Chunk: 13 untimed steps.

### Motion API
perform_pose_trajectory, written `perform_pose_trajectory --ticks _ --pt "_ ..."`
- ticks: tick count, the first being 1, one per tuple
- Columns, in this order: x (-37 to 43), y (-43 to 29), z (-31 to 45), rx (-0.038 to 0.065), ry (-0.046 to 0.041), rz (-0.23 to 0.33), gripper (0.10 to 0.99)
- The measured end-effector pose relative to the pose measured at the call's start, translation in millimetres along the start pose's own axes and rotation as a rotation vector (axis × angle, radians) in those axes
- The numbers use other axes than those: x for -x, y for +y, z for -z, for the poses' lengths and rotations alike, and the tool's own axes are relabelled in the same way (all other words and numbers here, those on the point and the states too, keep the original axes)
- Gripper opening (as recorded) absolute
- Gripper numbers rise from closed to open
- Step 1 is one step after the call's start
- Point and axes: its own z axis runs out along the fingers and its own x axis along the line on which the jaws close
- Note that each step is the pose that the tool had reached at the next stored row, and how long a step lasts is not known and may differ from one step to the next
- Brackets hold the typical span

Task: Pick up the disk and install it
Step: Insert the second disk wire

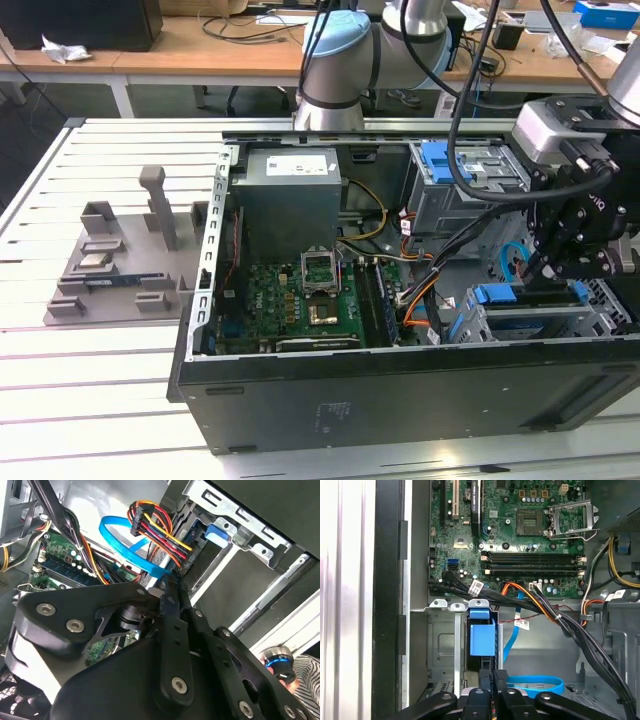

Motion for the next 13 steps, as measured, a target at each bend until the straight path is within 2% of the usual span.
perform_pose_trajectory --ticks 1,2,4,5,6,8,11,13 --pt "1.1 0.2 3.8 0.000 0.0010 0.000 0.180" --pt "3.9 0.5 10.8 0.000 0.0027 0.000 0.180" --pt "7.3 0.9 18.2 0.000 0.0044 0.000 0.180" --pt "8.9 1.0 22.2 0.000 0.0048 0.000 0.165" --pt "10.3 1.2 26.3 0.000 0.0053 0.000 0.102" --pt "13.0 1.6 34.9 0.000 0.0065 0.000 0.102" --pt "15.5 2.1 45.2 0.000 0.0076 0.000 0.102" --pt "16.2 2.3 49.2 0.000 0.0078 0.000 0.102"
